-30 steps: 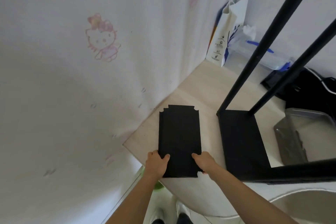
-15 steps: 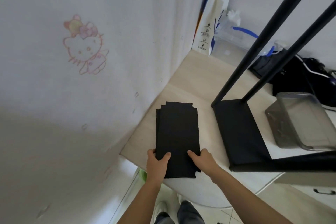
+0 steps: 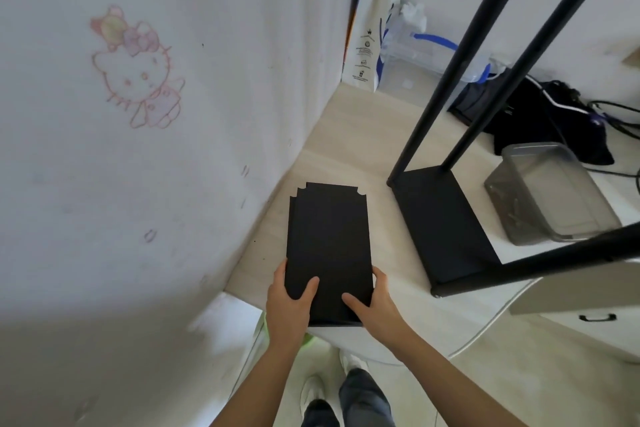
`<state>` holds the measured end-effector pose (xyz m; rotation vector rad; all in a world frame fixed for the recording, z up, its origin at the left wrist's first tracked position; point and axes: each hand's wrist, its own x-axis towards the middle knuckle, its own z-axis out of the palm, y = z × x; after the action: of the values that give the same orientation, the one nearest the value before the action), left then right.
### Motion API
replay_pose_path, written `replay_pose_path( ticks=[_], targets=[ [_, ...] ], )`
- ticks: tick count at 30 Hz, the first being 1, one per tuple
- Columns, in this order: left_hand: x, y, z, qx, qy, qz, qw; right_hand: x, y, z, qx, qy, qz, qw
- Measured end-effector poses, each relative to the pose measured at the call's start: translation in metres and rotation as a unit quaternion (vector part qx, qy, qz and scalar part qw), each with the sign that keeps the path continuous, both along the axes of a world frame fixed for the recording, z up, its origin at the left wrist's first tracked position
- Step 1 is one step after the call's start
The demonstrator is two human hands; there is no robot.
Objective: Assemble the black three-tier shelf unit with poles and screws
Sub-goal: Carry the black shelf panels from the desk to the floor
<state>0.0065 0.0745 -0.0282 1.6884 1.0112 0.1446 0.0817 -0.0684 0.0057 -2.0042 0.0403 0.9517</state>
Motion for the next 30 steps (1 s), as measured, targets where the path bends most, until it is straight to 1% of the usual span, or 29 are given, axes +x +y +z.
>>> replay_pose_path(
  ticks=[6,14,21,30],
  targets=[
    [-0.023,-0.015,0.009,0.026,-0.015,-0.035,0.999,-0.037,-0.025,-0.002,0.038,-0.014,-0.077,0.996],
    [-0.053,-0.044,0.027,0.018,-0.039,-0.066,0.997,-0.074,-0.061,0.008,0.042,-0.026,-0.11,0.993],
    [-0.094,-0.082,0.036,0.016,-0.036,-0.092,0.995,-0.119,-0.107,0.013,0.097,0.006,-0.189,0.977],
    [-0.16,-0.144,0.037,0.006,-0.019,-0.09,0.996,-0.178,-0.17,0.017,0.12,0.026,-0.185,0.975]
  ],
)
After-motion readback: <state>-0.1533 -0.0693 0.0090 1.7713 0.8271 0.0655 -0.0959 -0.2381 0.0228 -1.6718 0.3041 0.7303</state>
